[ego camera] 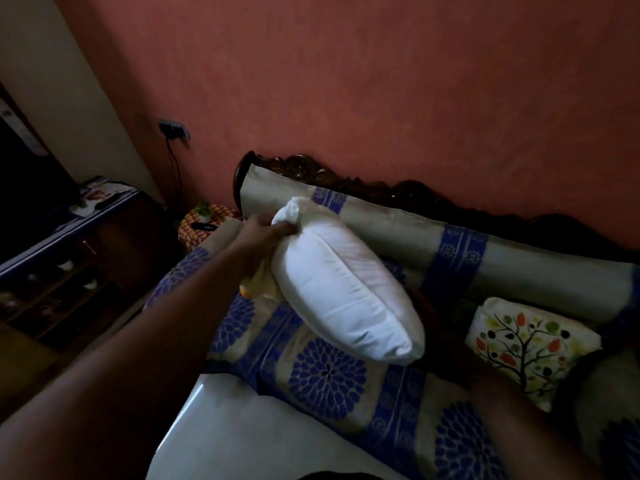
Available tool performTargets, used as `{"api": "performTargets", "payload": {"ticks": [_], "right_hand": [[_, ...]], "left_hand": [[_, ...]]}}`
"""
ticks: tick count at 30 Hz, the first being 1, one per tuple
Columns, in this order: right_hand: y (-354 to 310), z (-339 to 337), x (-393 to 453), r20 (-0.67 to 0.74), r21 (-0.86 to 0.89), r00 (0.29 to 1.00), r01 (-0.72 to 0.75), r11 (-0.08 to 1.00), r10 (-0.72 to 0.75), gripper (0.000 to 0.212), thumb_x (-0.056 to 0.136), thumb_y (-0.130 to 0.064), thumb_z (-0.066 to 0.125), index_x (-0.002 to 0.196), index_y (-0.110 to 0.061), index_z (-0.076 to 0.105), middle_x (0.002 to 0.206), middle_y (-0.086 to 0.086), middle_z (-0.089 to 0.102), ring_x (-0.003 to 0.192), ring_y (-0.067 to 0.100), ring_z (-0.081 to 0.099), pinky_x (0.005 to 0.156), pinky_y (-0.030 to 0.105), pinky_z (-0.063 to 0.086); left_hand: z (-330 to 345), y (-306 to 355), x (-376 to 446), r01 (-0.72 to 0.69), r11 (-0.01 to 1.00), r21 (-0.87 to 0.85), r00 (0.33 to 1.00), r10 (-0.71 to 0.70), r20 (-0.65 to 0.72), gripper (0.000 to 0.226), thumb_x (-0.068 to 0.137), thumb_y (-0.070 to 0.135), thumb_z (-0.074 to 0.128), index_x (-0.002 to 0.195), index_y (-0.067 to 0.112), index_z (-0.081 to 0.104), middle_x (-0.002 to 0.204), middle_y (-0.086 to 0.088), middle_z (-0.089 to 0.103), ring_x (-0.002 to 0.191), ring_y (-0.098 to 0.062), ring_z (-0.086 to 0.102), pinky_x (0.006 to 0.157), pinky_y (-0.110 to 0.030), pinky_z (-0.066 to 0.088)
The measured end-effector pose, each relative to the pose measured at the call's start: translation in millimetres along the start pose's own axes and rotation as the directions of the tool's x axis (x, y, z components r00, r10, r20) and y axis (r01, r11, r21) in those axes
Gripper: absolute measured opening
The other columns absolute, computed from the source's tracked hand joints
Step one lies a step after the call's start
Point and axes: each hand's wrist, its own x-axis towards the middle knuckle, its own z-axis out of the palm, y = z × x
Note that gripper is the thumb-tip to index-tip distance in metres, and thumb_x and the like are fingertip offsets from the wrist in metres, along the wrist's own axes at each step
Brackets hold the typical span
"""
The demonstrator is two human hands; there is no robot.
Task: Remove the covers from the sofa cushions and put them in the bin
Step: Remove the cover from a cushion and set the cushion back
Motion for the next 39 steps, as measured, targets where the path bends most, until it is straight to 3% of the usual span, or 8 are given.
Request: {"api": "performTargets", "payload": {"ticks": [3, 7, 11, 16, 21, 31, 34, 39], "right_hand": [[-195.6, -46.7, -20.9, -0.418, -0.054, 0.902, -0.143, 0.988, 0.108, 0.033, 0.093, 0.0, 0.064, 0.122, -0.017, 0.068, 0.139, -0.008, 0.044, 0.13, 0.004, 0.038, 0.101, 0.005, 0.031], [-290.3, -62.6, 17.9, -0.468, 0.358, 0.849, -0.07, 0.931, 0.244, 0.067, 0.097, -0.033, 0.065, 0.154, -0.026, 0.031, 0.148, -0.013, 0.032, 0.135, 0.007, 0.032, 0.103, 0.024, 0.037], [-295.6, -18.6, 63.8, -0.477, 0.008, 0.844, -0.277, 0.961, 0.247, 0.126, 0.073, -0.061, 0.08, 0.161, -0.03, -0.005, 0.167, 0.006, 0.011, 0.15, 0.027, 0.022, 0.117, 0.044, 0.032], [-266.0, 18.1, 65.3, -0.716, -0.221, 0.694, -0.325, 0.92, 0.073, 0.063, 0.09, -0.028, 0.069, 0.148, -0.025, 0.045, 0.132, 0.009, 0.053, 0.111, 0.035, 0.058, 0.086, 0.046, 0.052], [-261.3, 34.0, 58.0, -0.638, -0.45, 0.769, -0.339, 0.826, -0.032, 0.042, 0.09, -0.03, 0.066, 0.131, -0.023, 0.06, 0.114, 0.007, 0.059, 0.091, 0.034, 0.063, 0.073, 0.046, 0.056], [-293.9, -4.7, 72.0, -0.668, 0.009, 0.678, -0.407, 0.913, 0.308, 0.044, 0.09, -0.045, 0.064, 0.128, -0.025, 0.057, 0.128, 0.005, 0.064, 0.117, 0.031, 0.06, 0.093, 0.041, 0.051], [-298.6, -9.0, 76.3, -0.666, 0.139, 0.668, -0.327, 0.935, 0.333, 0.049, 0.079, -0.044, 0.07, 0.123, -0.025, 0.059, 0.119, 0.005, 0.068, 0.108, 0.03, 0.063, 0.087, 0.043, 0.053], [-275.8, -25.6, 80.9, -0.579, 0.18, 0.692, -0.407, 0.896, 0.431, 0.037, 0.093, -0.018, 0.061, 0.129, -0.009, 0.058, 0.127, 0.016, 0.063, 0.119, 0.034, 0.059, 0.1, 0.042, 0.048]], "left_hand": [[14.6, -14.7, -8.0, 0.009, 1.0, -0.017, 1.0, -0.008, 0.006, 0.019, 0.082, 0.001, 0.067, 0.095, 0.012, 0.076, 0.085, -0.007, 0.076, 0.077, -0.014, 0.071, 0.074, -0.028, 0.057], [45.5, -31.9, -27.2, -0.018, 0.99, 0.141, 0.99, -0.002, 0.14, 0.017, 0.081, 0.009, 0.068, 0.09, 0.02, 0.077, 0.091, -0.002, 0.076, 0.089, -0.018, 0.07, 0.08, -0.035, 0.056], [72.7, -35.4, -38.6, -0.119, 0.977, 0.176, 0.972, 0.079, 0.222, 0.019, 0.069, 0.018, 0.066, 0.085, 0.023, 0.075, 0.087, -0.001, 0.076, 0.086, -0.017, 0.071, 0.077, -0.038, 0.056], [61.5, -38.6, -34.7, -0.214, 0.922, 0.323, 0.919, 0.077, 0.388, 0.032, 0.081, 0.026, 0.082, 0.107, 0.01, 0.072, 0.1, -0.009, 0.075, 0.091, -0.015, 0.069, 0.081, -0.037, 0.054], [53.9, -33.5, -30.2, -0.169, 0.901, 0.4, 0.873, -0.052, 0.485, 0.024, 0.094, 0.02, 0.068, 0.118, 0.017, 0.07, 0.112, -0.002, 0.072, 0.102, -0.015, 0.067, 0.094, -0.034, 0.055], [74.3, -60.4, -59.6, -0.431, 0.182, 0.884, 0.798, 0.534, 0.28, 0.053, 0.077, 0.022, 0.069, 0.129, 0.028, 0.061, 0.098, -0.004, 0.066, 0.085, -0.032, 0.063, 0.064, -0.039, 0.046], [71.2, -65.3, -53.7, -0.268, 0.182, 0.946, 0.838, 0.528, 0.136, 0.037, 0.08, 0.028, 0.064, 0.115, 0.023, 0.055, 0.104, -0.007, 0.056, 0.09, -0.033, 0.055, 0.068, -0.042, 0.041], [92.0, -55.7, -75.3, -0.55, 0.41, 0.728, 0.744, 0.636, 0.204, 0.022, 0.086, 0.033, 0.056, 0.103, 0.022, 0.066, 0.095, -0.001, 0.065, 0.086, -0.028, 0.064, 0.06, -0.038, 0.049]]}}
